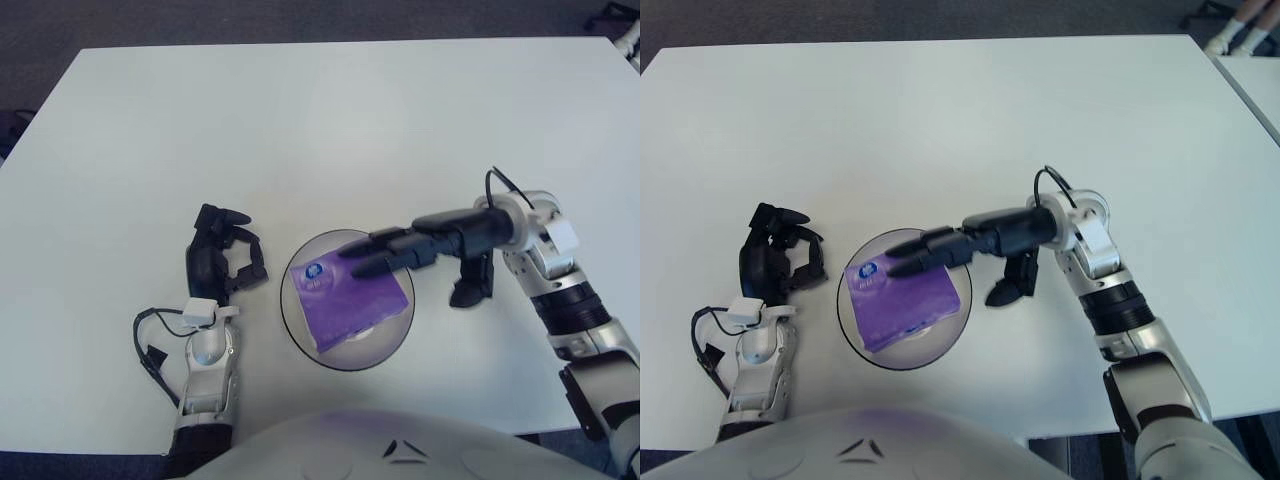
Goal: Put the tissue paper into the plate.
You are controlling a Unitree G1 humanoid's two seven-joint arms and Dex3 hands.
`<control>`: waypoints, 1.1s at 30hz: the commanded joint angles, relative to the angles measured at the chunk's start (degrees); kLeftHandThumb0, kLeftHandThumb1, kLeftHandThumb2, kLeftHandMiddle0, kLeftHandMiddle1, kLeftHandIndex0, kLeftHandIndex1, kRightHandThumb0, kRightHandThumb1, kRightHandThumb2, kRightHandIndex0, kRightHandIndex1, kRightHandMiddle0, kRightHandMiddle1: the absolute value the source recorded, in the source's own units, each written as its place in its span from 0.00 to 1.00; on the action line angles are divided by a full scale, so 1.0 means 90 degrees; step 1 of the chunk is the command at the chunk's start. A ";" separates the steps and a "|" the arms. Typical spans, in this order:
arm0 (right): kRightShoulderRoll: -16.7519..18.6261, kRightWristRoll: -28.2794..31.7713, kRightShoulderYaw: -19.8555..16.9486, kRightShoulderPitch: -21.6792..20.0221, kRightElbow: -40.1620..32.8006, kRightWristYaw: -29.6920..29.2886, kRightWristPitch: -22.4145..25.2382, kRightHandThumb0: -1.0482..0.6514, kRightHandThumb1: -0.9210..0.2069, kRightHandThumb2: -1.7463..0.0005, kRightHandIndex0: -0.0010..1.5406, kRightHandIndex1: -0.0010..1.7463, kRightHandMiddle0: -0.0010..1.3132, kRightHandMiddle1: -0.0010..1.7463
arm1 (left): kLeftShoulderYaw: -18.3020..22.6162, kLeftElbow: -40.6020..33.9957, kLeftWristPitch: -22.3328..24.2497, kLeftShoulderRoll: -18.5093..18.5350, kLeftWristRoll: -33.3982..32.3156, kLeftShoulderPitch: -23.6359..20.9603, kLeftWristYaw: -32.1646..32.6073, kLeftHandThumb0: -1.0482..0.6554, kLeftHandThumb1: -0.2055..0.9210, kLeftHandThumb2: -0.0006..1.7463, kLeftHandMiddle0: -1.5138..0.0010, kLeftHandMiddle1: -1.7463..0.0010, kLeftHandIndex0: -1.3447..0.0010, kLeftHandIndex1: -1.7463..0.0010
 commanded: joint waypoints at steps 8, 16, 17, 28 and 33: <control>0.0209 0.0419 -0.0578 -0.0007 -0.0050 0.0376 0.0071 0.00 0.00 0.56 0.00 0.00 0.00 0.00 | -0.0058 0.0264 0.0202 -0.0050 0.0007 0.0310 -0.0044 0.61 0.37 0.83 0.53 0.00 0.67 0.00; 0.0308 0.0034 -0.0657 0.0040 -0.0147 0.0275 -0.0007 0.00 0.00 0.55 0.00 0.00 0.00 0.00 | -0.0033 0.0271 0.0281 -0.0100 -0.0194 0.0282 -0.0127 0.61 0.39 0.82 0.55 0.00 0.68 0.00; 0.0337 0.0062 -0.0675 0.0041 -0.0125 0.0309 -0.0056 0.00 0.00 0.55 0.00 0.00 0.00 0.00 | -0.0034 0.0342 0.0180 -0.0078 -0.0226 0.0269 -0.0173 0.61 0.39 0.82 0.55 0.00 0.68 0.00; 0.0853 0.0552 -0.0944 0.0042 0.0403 0.0448 -0.0052 0.00 0.00 0.49 0.00 0.00 0.00 0.00 | 0.0056 0.0803 -0.0047 0.0095 -0.0336 0.0148 -0.0307 0.61 0.31 0.88 0.51 0.00 0.63 0.00; 0.0934 0.0659 -0.1074 0.0074 0.0539 0.0641 -0.0018 0.00 0.00 0.47 0.00 0.00 0.00 0.00 | 0.0114 0.0966 -0.0002 0.0071 -0.0229 0.0063 -0.0109 0.61 0.33 0.86 0.52 0.00 0.64 0.00</control>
